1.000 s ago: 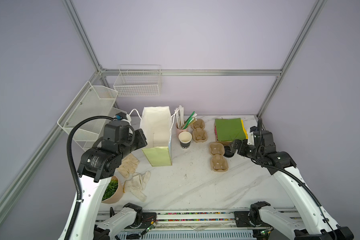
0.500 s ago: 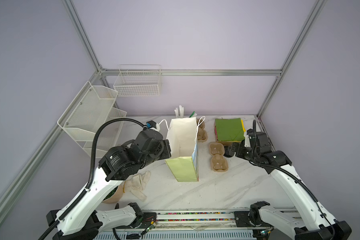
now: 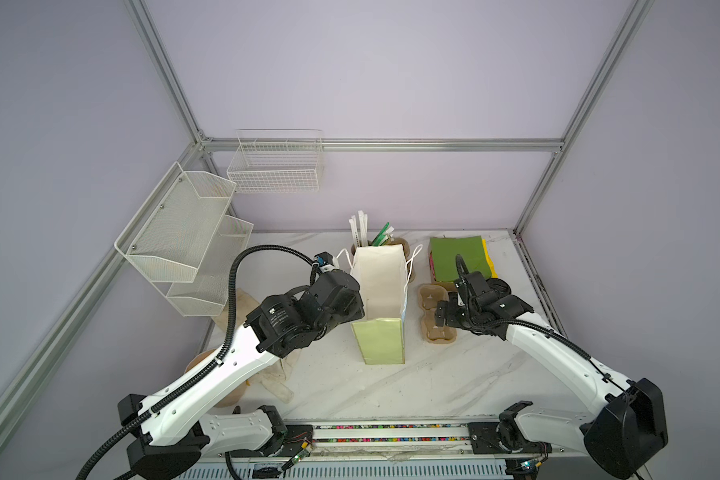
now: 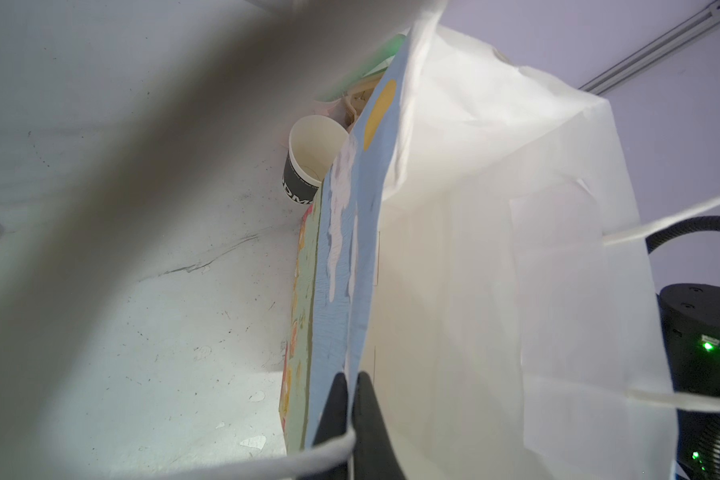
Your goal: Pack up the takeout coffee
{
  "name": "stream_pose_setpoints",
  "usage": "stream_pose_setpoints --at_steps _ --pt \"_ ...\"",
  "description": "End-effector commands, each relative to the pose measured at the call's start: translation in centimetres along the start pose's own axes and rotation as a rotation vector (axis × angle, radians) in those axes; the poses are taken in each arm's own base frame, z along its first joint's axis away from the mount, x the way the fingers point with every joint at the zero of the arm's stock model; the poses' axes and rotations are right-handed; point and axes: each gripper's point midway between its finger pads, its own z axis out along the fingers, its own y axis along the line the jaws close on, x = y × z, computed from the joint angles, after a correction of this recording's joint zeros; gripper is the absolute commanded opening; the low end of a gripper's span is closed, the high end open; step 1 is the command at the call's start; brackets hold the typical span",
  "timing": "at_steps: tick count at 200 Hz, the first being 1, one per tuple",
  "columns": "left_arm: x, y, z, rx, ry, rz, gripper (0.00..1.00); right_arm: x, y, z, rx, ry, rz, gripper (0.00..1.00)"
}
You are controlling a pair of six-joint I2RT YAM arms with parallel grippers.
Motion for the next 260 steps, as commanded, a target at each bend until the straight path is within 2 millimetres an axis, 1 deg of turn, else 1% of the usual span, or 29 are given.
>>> stream_pose_setpoints --at_steps 1,41,47,50,59,79,93,102,128,148,203,229,260 --pt "-0.9 0.2 0.6 -0.014 -0.073 -0.079 0.00 -0.9 0.1 0.7 0.027 -0.022 -0.002 0.97" --pt "-0.2 -0.3 2.1 -0.019 -0.067 -0.102 0.00 -0.9 0.5 2.6 0.039 0.009 -0.009 0.97" --pt "-0.1 -0.3 2.4 -0.026 -0.063 -0.105 0.00 -1.3 0.7 2.5 0.034 0.001 -0.008 0.98" --pt "0.0 -0.4 2.4 -0.027 -0.062 -0.106 0.00 -1.1 0.7 3.1 0.043 0.016 -0.011 0.97" --pt "0.1 -0.3 2.8 -0.039 -0.059 -0.113 0.00 -1.3 0.9 3.6 0.040 0.017 -0.010 0.97" --pt "0.5 -0.2 3.5 -0.057 -0.054 -0.127 0.00 -2.1 1.5 4.0 0.036 0.010 -0.020 0.97" --pt "0.6 -0.3 3.8 -0.065 -0.052 -0.131 0.00 -2.3 1.9 4.3 0.023 0.013 -0.023 0.98" --pt "0.8 -0.2 4.1 -0.075 -0.050 -0.132 0.00 -2.5 1.7 4.7 0.044 0.012 -0.028 0.97" --pt "1.2 -0.2 4.7 -0.086 -0.041 -0.149 0.00 -2.1 1.7 5.8 0.051 0.037 -0.048 0.97" --pt "1.4 -0.6 5.0 -0.087 -0.036 -0.151 0.00 -2.1 1.6 6.2 0.056 0.035 -0.052 0.97" --pt "1.1 -1.7 5.6 -0.081 -0.050 -0.170 0.00 -1.9 1.0 7.8 0.108 0.056 -0.088 0.97" --pt "1.0 -2.0 5.9 -0.078 -0.060 -0.173 0.00 -2.2 1.2 8.1 0.104 0.052 -0.096 0.97" --pt "1.3 -2.2 6.5 -0.081 -0.053 -0.169 0.00 -2.1 1.5 8.7 0.097 0.070 -0.101 0.97"
